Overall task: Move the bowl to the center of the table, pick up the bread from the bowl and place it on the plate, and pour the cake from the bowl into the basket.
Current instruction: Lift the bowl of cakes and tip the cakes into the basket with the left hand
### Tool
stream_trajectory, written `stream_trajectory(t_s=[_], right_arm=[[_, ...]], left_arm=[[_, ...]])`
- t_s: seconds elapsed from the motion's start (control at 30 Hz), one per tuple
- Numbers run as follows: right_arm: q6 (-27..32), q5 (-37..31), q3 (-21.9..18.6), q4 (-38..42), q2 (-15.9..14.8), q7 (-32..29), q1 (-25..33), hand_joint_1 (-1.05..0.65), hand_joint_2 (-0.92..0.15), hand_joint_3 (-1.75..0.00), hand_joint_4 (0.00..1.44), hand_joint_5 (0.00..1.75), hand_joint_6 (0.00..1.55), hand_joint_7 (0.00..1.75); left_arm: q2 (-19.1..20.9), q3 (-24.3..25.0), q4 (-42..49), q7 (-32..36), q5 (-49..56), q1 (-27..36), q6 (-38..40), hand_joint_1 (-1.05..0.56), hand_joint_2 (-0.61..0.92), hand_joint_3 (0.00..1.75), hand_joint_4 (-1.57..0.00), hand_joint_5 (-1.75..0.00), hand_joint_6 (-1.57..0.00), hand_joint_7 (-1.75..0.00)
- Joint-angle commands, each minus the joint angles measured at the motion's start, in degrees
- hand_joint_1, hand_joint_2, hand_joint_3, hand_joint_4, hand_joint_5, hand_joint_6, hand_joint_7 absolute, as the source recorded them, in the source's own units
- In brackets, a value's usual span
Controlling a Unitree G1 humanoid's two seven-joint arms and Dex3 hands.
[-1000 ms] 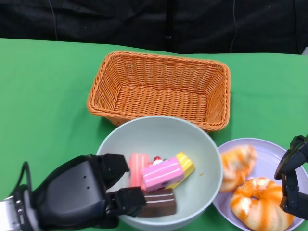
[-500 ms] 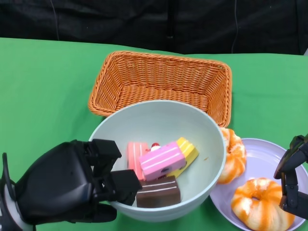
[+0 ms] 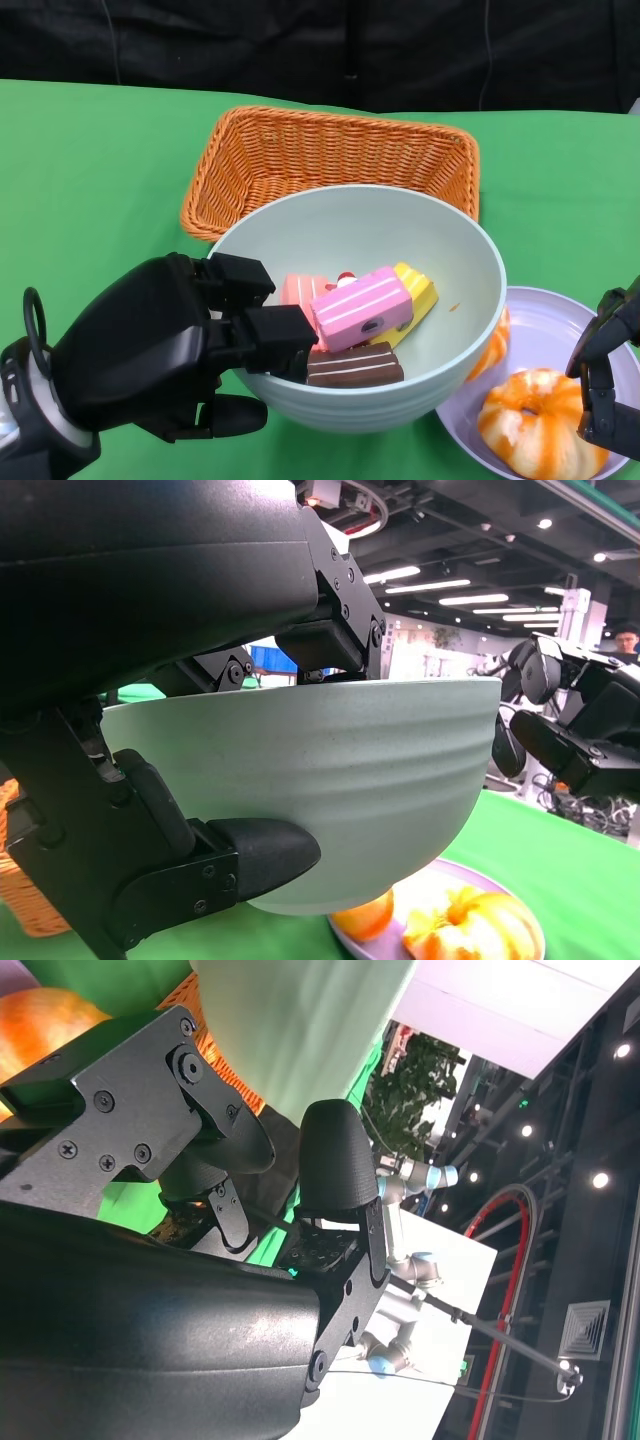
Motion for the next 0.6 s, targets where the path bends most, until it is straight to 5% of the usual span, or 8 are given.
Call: stream_trajectory(t_s=[0.03, 0.33, 0.6], right_arm=[[-0.86, -0.14, -0.45, 0.17, -0.49, -0.14, -0.13, 0.07, -0.47, -1.37, 0.8, 1.75, 0.65, 1.69], [-0.54, 0.93, 0.09, 1.28, -0.49, 0.62, -0.3, 0.07, -0.45, -1.4, 0.82, 1.75, 0.67, 1.69], [-2.09, 0.7, -0.53, 2.91, -1.08, 0.95, -0.66, 0.08, -0.44, -1.43, 0.85, 1.75, 0.67, 1.69]], left_arm=[[-0.73, 1.69, -0.02, -1.31, -1.53, -0.65, -0.56, -0.35, 0.18, 1.5, -1.04, -1.75, -0.77, -1.75], [-11.47, 0.48, 0.96, -5.17, -9.74, -4.43, 10.54, -0.23, 0.2, 1.64, -1.07, -1.75, -0.86, -1.75], [-19.25, 0.45, 8.56, -4.43, -11.4, -9.81, 10.34, -0.21, 0.22, 1.68, -1.04, -1.75, -0.84, -1.75]])
